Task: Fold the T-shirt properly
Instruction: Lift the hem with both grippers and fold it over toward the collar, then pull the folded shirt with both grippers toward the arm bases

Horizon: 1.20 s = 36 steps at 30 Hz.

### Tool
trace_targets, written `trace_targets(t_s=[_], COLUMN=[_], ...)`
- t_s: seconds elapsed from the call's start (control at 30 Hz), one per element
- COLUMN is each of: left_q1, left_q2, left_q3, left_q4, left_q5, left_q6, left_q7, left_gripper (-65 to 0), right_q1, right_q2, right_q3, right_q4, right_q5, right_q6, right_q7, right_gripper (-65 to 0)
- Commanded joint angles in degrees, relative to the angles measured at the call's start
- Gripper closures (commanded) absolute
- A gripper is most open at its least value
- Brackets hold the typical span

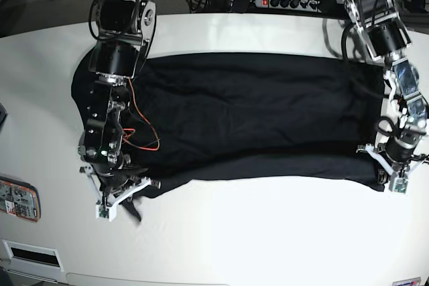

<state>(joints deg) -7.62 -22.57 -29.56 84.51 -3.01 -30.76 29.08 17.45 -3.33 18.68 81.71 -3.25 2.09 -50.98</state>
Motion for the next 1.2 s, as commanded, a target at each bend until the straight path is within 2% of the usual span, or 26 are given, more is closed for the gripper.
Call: trace_targets(t_s=[0.0,0.1,0.3,0.5,0.57,0.7,0.93,1.03,1.17], left_q1=[0.3,3.8,7.7,12.3,13.8,17.7,20.7,21.1,22.2], left_q2=[-1.2,-1.4,-1.7,-2.1,-2.3,-3.2,-2.9,-0.9,-0.4], left_q3=[-1.1,-1.3,-1.7,-7.1,-8.5,-9.2,-9.3,-9.3,-8.9], left_q4=[2.4,5.5,6.3,6.5,7.0,10.2,13.1,13.3,13.1], left_q5=[-1.7,-4.9,-6.3,-17.0,-18.8,-19.7,-19.7,-19.6,-19.6], left_q6=[0.4,0.4,0.4,0.4,0.4,0.4,0.4,0.4,0.3], left_q7=[-1.1,-1.1,-1.1,-1.2,-1.2,-1.3,-1.4,-1.4,-1.4], left_gripper=[0.0,0.0,0.0,0.0,0.0,0.0,0.0,0.0,0.0], right_q1=[-0.4,-2.0,-6.9,-12.2,-13.5,-15.8,-17.4,-21.4,-25.5], right_q2=[0.2,0.2,0.2,0.2,0.2,0.2,0.2,0.2,0.2], right_q3=[-0.1,-0.1,0.3,0.3,0.3,0.3,0.3,0.3,0.3], right_q4=[1.1,3.3,8.0,13.8,15.2,18.2,24.3,25.5,25.9], right_q5=[-0.1,-0.1,-0.1,-0.1,-0.1,-0.1,-0.1,-0.1,-0.1], right_q6=[0.0,0.0,0.0,0.0,0.0,0.0,0.0,0.0,0.0], right_q7=[-0.3,-0.3,-0.3,-0.4,-0.4,-0.4,-3.9,-3.9,-3.6], right_gripper=[0.0,0.0,0.0,0.0,0.0,0.0,0.0,0.0,0.0])
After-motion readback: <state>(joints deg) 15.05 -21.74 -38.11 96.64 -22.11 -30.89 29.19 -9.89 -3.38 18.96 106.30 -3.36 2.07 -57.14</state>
